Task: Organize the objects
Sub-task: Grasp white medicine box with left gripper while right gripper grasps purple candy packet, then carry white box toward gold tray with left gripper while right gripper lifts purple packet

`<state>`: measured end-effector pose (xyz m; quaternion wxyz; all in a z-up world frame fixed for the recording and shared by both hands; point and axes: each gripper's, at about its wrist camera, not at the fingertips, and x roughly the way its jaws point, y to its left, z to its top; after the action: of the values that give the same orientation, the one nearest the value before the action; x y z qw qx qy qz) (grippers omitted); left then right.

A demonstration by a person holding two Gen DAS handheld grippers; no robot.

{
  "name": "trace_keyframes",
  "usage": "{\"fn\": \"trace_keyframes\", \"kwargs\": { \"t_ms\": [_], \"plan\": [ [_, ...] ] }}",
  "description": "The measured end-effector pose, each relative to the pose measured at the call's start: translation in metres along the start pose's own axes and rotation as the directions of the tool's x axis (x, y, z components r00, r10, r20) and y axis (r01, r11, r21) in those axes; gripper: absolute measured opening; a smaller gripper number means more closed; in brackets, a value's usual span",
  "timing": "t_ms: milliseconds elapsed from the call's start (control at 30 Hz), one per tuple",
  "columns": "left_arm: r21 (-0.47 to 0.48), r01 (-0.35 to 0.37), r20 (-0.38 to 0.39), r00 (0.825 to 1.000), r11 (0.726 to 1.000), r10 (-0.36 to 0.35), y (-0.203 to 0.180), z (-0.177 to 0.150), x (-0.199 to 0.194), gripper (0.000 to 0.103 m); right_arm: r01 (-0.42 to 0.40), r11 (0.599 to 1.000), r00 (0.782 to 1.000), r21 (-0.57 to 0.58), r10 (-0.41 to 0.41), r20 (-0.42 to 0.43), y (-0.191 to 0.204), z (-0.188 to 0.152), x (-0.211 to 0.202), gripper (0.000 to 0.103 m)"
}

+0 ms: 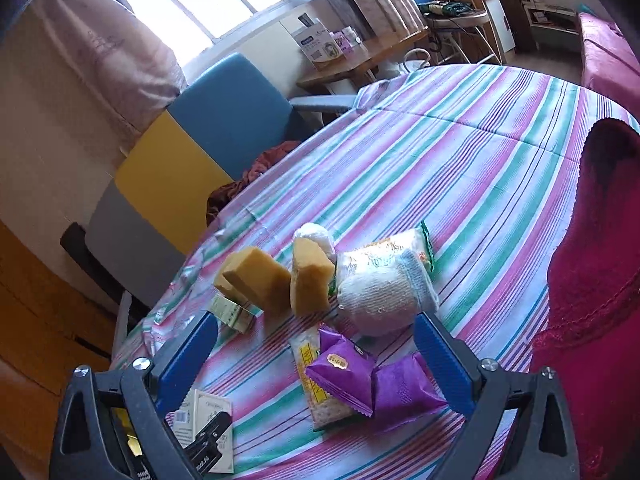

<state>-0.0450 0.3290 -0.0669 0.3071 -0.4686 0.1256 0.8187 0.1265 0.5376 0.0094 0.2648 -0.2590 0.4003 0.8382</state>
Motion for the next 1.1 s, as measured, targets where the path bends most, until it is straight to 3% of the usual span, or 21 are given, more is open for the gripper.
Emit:
{"fn": "trace_keyframes", "kwargs": {
  "t_ms": [67, 233, 433, 500, 567, 633, 733, 967, 1100],
  "plan": [
    [0.026, -0.015, 0.015, 1.0, 1.0, 0.015, 0.001, -0.009, -0.005, 0.05, 0.015, 1.0, 0.999, 0.003, -0.015, -0.051, 0.0, -0.001, 0.009, 0.088],
    [0.036, -0.015, 0.023, 1.0, 0.999, 0.014, 0.007, -0.026, -0.016, 0.05, 0.06, 0.997, 0.982, -0.048, -0.067, -0.176, 0.009, -0.008, 0.036, 0.08],
    [0.029, -0.02, 0.037, 0.999, 0.999, 0.019, 0.018, -0.035, -0.023, 0.05, 0.191, 0.966, 0.949, -0.175, -0.228, -0.219, 0.021, -0.022, 0.062, 0.074],
    [0.021, -0.021, 0.04, 0.999, 1.0, 0.02, 0.021, -0.037, -0.024, 0.05, 0.23, 0.949, 0.939, -0.215, -0.274, -0.207, 0.023, -0.024, 0.066, 0.067],
    [0.014, -0.019, 0.041, 0.999, 1.0, 0.018, 0.023, -0.038, -0.026, 0.05, 0.262, 0.926, 0.926, -0.272, -0.321, -0.201, 0.027, -0.028, 0.07, 0.04],
    [0.013, -0.017, 0.051, 0.999, 1.0, 0.016, 0.024, -0.041, -0.03, 0.05, 0.297, 0.898, 0.908, -0.323, -0.371, -0.194, 0.03, -0.033, 0.075, 0.038],
    [0.011, -0.011, 0.07, 0.997, 1.0, 0.01, 0.025, -0.041, -0.039, 0.05, 0.301, 0.889, 0.911, -0.345, -0.375, -0.172, 0.031, -0.034, 0.073, 0.031],
    [-0.01, 0.009, 0.128, 0.992, 1.0, -0.007, 0.033, -0.038, -0.068, 0.05, 0.259, 0.889, 0.943, -0.377, -0.318, -0.102, 0.042, -0.032, 0.057, 0.029],
    [-0.032, 0.015, 0.153, 0.988, 0.999, -0.01, 0.044, -0.038, -0.084, 0.05, 0.188, 0.901, 0.967, -0.391, -0.239, -0.086, 0.051, -0.032, 0.049, 0.029]
  ]
}}
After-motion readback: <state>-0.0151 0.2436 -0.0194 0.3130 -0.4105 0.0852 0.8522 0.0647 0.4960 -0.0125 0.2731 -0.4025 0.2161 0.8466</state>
